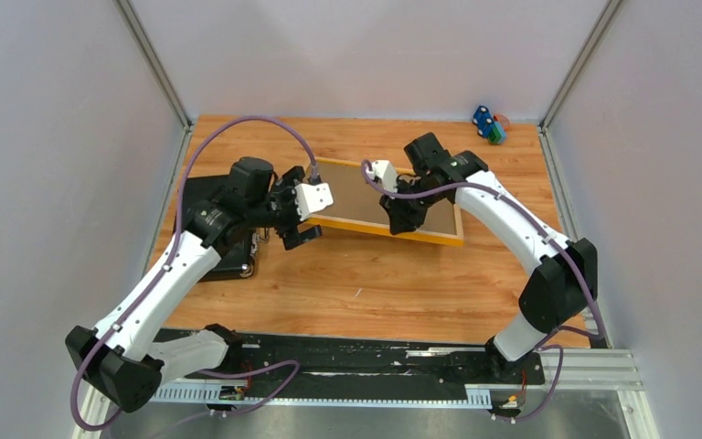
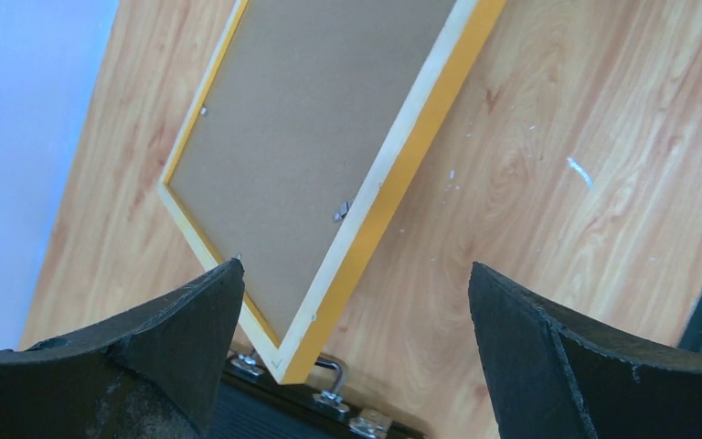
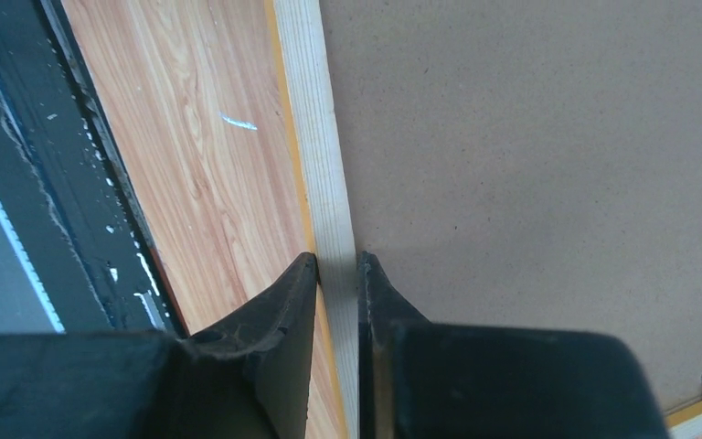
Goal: Put the photo into the frame
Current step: Turn over the photo frame at the center of the board.
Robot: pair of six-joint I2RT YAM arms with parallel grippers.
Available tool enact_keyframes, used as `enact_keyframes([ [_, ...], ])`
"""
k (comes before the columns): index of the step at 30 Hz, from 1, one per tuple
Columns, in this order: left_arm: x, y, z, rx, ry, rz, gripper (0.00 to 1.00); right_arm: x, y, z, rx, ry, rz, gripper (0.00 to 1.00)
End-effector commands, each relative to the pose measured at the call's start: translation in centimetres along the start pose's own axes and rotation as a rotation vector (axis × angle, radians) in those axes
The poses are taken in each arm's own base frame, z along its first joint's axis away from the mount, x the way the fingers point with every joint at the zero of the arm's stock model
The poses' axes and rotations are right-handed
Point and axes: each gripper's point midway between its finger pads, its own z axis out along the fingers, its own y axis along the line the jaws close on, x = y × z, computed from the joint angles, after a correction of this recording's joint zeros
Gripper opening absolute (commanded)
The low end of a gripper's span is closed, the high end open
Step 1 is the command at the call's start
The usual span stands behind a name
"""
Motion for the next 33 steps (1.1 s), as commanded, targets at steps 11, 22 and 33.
enact_keyframes([
  [11, 0.2, 3.9, 8.0, -0.103, -0.009, 0.409, 1.0, -4.0, -1.8, -4.4, -0.063, -0.129, 0.073, 0.0],
  [22, 0.6, 5.5, 11.3, -0.107, 0.054, 0.443, 0.88, -4.2, -2.9, -5.0, -0.075, -0.145, 0.103, 0.0],
  [33, -0.6, 5.9, 11.6, -0.174, 0.024, 0.456, 0.76, -4.3, -3.4, -5.5, -0.078, -0.155, 0.121, 0.0],
])
